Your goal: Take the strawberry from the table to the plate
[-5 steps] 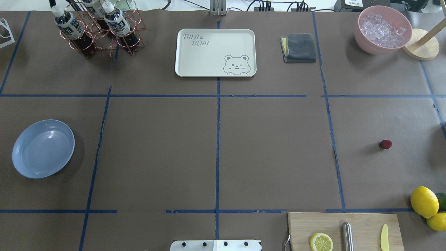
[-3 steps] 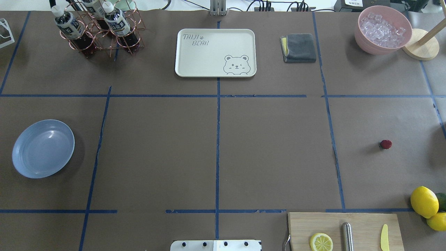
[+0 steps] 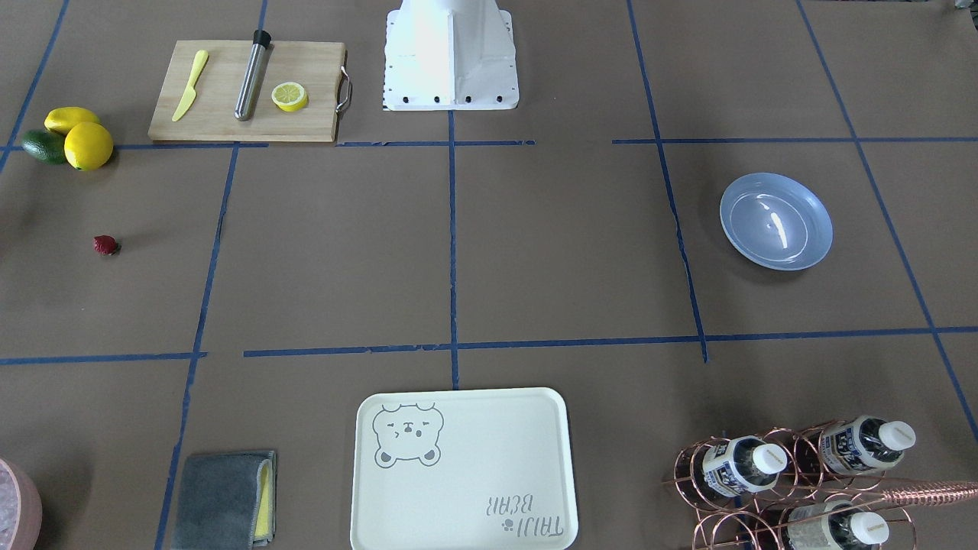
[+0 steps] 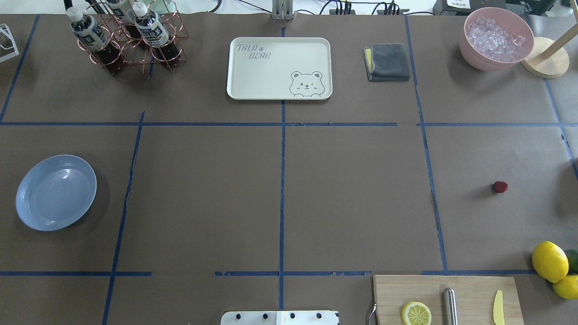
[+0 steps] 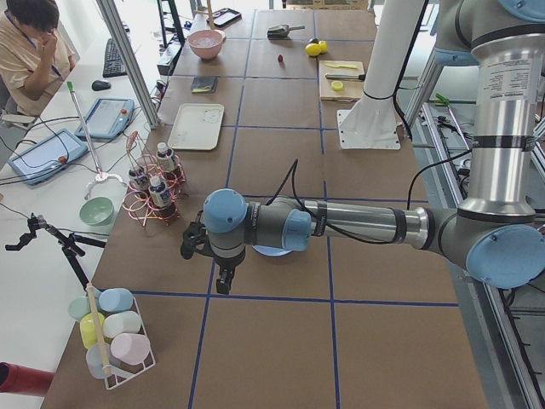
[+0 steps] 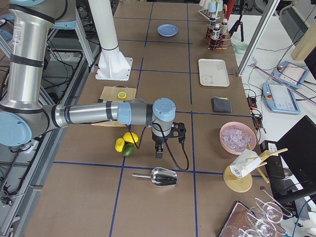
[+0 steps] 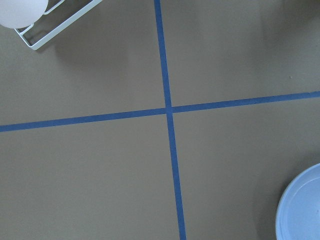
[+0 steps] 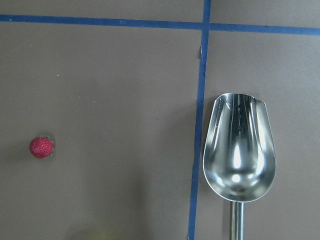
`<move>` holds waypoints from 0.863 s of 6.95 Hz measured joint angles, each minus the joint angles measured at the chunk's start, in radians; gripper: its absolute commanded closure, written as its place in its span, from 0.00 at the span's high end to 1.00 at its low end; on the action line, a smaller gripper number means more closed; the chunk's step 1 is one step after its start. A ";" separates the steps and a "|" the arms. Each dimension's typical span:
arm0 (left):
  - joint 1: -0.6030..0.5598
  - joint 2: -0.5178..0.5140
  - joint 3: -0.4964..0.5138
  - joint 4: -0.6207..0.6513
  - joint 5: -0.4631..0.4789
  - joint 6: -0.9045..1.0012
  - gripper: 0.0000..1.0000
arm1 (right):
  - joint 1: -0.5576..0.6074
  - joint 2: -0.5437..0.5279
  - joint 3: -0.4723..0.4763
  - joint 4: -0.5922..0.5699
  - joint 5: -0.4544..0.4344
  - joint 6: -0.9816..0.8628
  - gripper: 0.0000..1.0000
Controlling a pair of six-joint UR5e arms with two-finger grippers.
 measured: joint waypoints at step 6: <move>0.002 0.061 -0.029 -0.106 0.003 -0.006 1.00 | -0.003 0.002 -0.007 0.044 0.030 0.003 1.00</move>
